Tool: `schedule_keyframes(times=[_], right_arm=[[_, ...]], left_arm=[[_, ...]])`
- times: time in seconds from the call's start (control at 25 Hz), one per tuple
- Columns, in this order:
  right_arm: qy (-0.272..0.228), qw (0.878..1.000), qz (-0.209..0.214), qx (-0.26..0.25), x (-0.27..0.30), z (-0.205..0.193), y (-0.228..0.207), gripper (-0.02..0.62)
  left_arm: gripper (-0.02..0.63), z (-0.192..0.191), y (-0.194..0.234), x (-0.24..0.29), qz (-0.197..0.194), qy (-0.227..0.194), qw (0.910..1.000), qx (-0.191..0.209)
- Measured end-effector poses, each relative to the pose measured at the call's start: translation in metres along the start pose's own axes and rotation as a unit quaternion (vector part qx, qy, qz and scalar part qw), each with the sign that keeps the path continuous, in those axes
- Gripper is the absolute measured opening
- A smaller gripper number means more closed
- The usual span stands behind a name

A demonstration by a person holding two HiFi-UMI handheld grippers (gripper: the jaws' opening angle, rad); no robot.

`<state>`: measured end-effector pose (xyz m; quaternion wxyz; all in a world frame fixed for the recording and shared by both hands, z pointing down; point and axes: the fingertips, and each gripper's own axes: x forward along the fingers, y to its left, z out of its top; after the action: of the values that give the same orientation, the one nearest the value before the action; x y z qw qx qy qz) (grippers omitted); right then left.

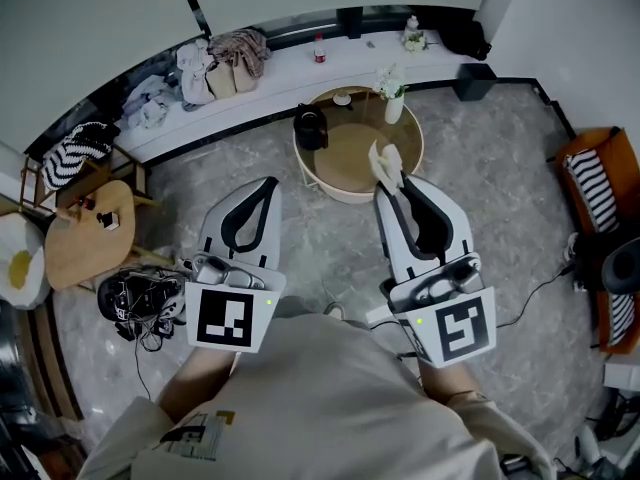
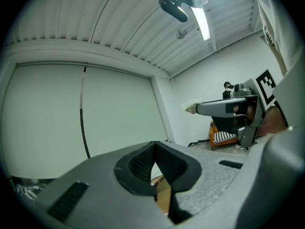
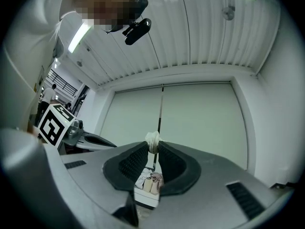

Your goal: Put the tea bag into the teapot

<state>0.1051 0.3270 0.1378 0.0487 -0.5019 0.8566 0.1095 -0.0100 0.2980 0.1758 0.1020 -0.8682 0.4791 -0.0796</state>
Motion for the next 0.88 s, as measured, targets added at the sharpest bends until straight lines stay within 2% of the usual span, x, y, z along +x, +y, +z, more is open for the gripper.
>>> schedule_keyframes(times=[0.52,0.88], right_arm=[[-0.007,1.000,0.007,0.001,0.006,-0.013,-0.009,0.069],[0.009,1.000,0.011,-0.010,0.044,-0.037,-0.015,0.069]], left_arm=[[0.008,-0.007,-0.003,0.010,0.008,0.002,0.9999,0.012],[0.008,-0.029,0.018,0.037,0.005,0.003,0.9999,0.008]])
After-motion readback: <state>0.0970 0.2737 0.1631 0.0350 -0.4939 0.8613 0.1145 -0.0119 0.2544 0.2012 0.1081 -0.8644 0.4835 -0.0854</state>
